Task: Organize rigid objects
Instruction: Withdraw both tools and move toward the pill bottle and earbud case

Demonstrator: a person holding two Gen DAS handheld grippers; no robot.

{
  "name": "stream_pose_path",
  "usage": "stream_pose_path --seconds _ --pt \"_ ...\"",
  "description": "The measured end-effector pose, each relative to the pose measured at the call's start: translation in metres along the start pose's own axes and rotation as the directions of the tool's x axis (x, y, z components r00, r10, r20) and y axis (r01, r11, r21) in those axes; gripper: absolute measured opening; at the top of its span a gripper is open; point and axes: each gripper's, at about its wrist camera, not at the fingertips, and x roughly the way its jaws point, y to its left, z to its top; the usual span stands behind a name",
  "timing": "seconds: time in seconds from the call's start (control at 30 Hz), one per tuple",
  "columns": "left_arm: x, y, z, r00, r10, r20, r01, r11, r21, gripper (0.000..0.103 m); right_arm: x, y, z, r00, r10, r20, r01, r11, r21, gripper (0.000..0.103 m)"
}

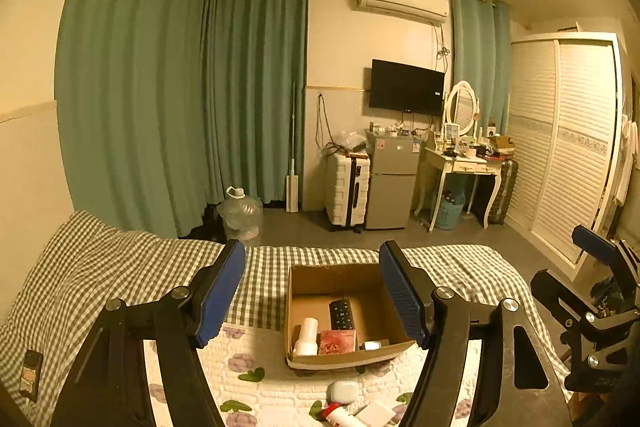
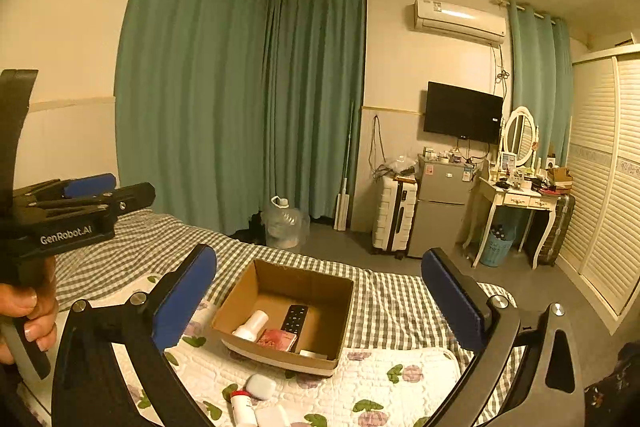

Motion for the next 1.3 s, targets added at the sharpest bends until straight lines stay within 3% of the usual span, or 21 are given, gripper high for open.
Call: stream_pose_path --seconds 0.5,0.63,0.77,1.0,1.3 --pt "0.019 -0.004 -0.061 0.998 0.045 -0.046 -0.043 0.998 0.039 0.072 0.008 0.01 -0.054 0.997 -0.017 -0.069 0.015 0.999 -0.039 0.103" --pt "0.037 -0.001 -0.079 0.995 0.023 -0.101 -0.022 1.0 0.014 0.072 0.018 0.01 -0.073 0.996 -0.018 -0.089 0.014 0.999 -0.046 0.103" --pt "0.062 0.005 -0.103 0.982 -0.005 -0.189 0.001 1.0 -0.019 0.072 0.036 0.01 -0.097 0.99 -0.012 -0.138 0.006 0.999 -0.043 0.103" --pt "0.104 0.016 -0.145 0.954 0.034 -0.299 -0.049 0.998 -0.044 0.072 0.071 0.015 -0.141 0.97 -0.008 -0.241 -0.008 0.998 -0.062 0.103" --pt "0.148 0.007 -0.195 0.898 0.008 -0.439 -0.032 0.998 -0.048 0.072 0.117 0.018 -0.203 0.925 0.016 -0.379 -0.039 0.998 -0.053 0.103"
